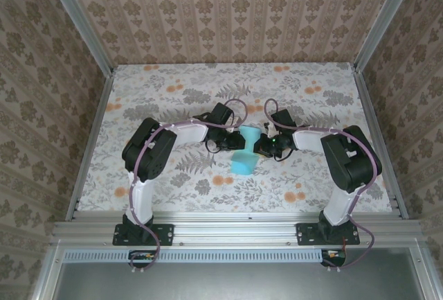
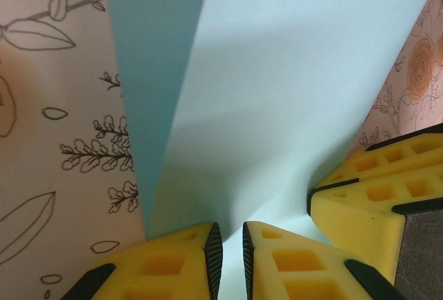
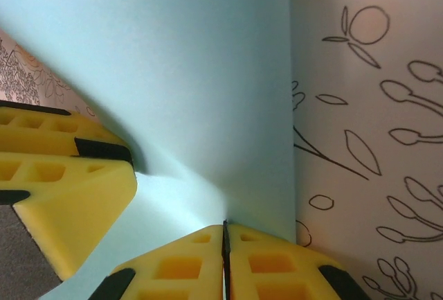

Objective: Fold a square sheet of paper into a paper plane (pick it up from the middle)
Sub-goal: Fold the square sheet of paper in half at the center of the table.

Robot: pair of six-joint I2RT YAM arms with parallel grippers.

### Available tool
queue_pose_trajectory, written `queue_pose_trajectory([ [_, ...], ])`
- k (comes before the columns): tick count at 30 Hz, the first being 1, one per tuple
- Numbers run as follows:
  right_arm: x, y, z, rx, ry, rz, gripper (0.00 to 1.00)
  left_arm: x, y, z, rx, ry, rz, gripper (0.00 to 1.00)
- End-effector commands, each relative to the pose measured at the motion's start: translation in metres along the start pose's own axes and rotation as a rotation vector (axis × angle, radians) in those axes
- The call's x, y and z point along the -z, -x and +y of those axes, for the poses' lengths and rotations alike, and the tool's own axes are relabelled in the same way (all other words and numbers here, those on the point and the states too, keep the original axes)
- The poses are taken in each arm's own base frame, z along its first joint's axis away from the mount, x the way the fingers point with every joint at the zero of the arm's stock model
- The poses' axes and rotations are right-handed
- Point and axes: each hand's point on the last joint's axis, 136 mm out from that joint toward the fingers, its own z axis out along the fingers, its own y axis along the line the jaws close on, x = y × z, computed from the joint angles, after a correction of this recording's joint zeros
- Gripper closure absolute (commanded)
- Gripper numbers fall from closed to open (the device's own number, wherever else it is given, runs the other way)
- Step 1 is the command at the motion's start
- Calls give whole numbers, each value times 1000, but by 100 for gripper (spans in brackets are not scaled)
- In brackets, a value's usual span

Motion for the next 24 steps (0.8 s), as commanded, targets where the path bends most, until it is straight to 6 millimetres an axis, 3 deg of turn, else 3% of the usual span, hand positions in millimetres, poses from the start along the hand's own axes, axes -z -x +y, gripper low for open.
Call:
queue_pose_trajectory([
  [1,6,-3,-15,-23,-51,2,89,-30,-53,71,59,229,154,79],
  [6,27,17,31,-20,103,-81,90,-31,-54,72,58,233,159,79],
  [8,27,24,38,-19,127,-88,91,-31,-54,73,58,235,160,79],
  [16,2,30,25,-31,85,-47,93,-31,-56,73,55,237,164,79],
  [24,-9,33,-9,-22,-37,-36,94,-31,-61,79,59,244,174,79],
])
